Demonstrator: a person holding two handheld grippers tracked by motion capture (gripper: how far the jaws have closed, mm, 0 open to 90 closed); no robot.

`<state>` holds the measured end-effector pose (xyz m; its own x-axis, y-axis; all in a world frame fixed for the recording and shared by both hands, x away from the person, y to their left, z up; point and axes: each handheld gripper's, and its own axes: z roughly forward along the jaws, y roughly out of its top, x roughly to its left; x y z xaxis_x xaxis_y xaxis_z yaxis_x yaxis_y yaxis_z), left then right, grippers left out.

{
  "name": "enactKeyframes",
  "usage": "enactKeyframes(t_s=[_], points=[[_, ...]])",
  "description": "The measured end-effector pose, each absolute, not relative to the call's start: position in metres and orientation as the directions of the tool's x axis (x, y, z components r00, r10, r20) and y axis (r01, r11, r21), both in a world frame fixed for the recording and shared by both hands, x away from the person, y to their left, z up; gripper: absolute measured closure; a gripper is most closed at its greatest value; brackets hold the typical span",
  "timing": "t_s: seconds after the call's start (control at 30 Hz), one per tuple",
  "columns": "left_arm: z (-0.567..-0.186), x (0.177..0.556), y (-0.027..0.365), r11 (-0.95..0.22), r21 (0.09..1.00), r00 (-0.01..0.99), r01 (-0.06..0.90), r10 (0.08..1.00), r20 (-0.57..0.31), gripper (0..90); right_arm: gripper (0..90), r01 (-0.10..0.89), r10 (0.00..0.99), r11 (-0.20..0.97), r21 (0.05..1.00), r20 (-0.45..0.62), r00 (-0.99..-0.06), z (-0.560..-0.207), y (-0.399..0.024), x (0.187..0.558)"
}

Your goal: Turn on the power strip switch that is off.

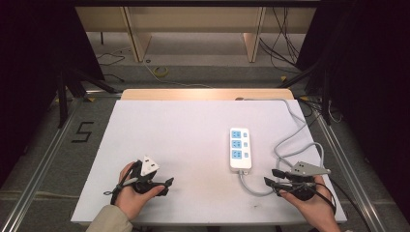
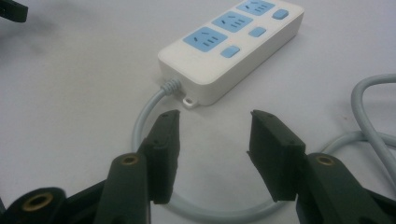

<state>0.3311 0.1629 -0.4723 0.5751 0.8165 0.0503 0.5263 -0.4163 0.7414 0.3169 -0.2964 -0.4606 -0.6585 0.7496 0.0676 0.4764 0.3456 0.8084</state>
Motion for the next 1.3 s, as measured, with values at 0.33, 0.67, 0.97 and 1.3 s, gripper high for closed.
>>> enactKeyframes(t_s=[0.33, 0.67, 0.97, 1.3], points=[[-0.474, 0.331, 0.163, -0.425, 0.738, 0.571, 0.525, 0.818, 0.064, 16.6, 69.0, 0.481, 0.749, 0.379, 0.791, 0.042, -0.661, -0.455, -0.296, 0.316], [-0.474, 0.331, 0.163, -0.435, 0.740, 0.573, 0.514, 0.815, 0.081, 16.5, 89.4, 0.509, 0.759, 0.395, 0.764, 0.041, -0.650, -0.449, -0.295, 0.317], [-0.473, 0.332, 0.164, -0.435, 0.743, 0.570, 0.510, 0.817, 0.087, 16.6, 90.0, 0.525, 0.757, 0.414, 0.743, 0.039, -0.652, -0.446, -0.293, 0.320], [-0.473, 0.332, 0.164, -0.432, 0.746, 0.567, 0.507, 0.819, 0.089, 16.8, 90.0, 0.550, 0.758, 0.439, 0.710, 0.035, -0.651, -0.442, -0.290, 0.325]])
